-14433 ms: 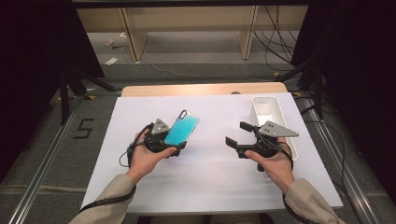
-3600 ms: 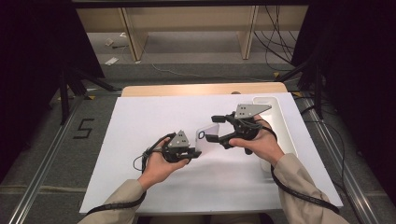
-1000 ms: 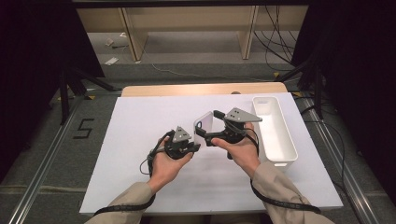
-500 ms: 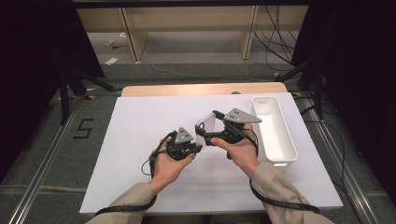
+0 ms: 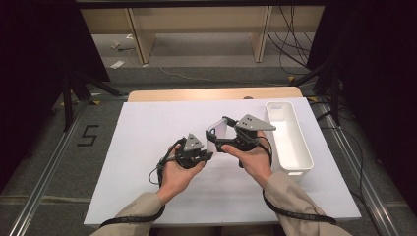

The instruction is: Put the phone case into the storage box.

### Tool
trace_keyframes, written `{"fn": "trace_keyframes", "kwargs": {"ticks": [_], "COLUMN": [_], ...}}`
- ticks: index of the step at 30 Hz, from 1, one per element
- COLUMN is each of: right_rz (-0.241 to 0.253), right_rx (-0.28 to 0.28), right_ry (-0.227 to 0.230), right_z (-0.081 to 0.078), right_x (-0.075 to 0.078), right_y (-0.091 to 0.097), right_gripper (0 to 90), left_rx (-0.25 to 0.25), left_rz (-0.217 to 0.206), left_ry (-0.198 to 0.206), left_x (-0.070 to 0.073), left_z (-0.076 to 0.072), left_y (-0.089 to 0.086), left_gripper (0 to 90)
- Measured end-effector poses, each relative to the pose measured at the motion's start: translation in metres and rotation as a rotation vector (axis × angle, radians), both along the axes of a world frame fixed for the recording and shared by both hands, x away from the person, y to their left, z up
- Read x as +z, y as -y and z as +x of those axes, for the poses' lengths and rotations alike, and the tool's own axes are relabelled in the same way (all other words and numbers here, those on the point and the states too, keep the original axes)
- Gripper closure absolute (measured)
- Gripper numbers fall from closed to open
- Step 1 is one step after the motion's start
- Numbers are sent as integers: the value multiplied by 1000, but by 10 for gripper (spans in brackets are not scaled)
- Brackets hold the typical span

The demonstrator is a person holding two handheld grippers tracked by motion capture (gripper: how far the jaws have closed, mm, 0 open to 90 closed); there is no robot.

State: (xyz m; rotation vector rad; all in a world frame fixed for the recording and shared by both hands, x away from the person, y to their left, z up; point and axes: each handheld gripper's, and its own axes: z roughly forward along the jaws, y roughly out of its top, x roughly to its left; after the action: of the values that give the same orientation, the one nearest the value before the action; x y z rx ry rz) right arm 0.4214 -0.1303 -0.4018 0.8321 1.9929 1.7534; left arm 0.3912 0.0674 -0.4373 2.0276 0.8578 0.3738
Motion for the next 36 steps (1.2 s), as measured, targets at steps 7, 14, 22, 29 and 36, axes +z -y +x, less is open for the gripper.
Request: {"fn": "trace_keyframes", "kwargs": {"ticks": [7,14,22,29,36], "right_rz": [6,4,8,7,8], "right_rx": [-1,0,0,-11,-25], "right_ry": [-3,0,1,4,6], "right_z": [0,0,0,1,2], "right_x": [0,2,3,4,7], "right_y": [1,1,2,6,11], "right_gripper": [181,183,183,184,183], "left_rx": [0,-2,-35,-92,-105], "left_rz": [-2,-7,-32,-49,-65], "left_ry": [8,16,50,104,85], "left_x": [0,1,2,3,7], "left_z": [0,0,2,2,2], "left_y": [0,0,-3,-5,-15], "left_gripper": [805,801,681,433,130]}}
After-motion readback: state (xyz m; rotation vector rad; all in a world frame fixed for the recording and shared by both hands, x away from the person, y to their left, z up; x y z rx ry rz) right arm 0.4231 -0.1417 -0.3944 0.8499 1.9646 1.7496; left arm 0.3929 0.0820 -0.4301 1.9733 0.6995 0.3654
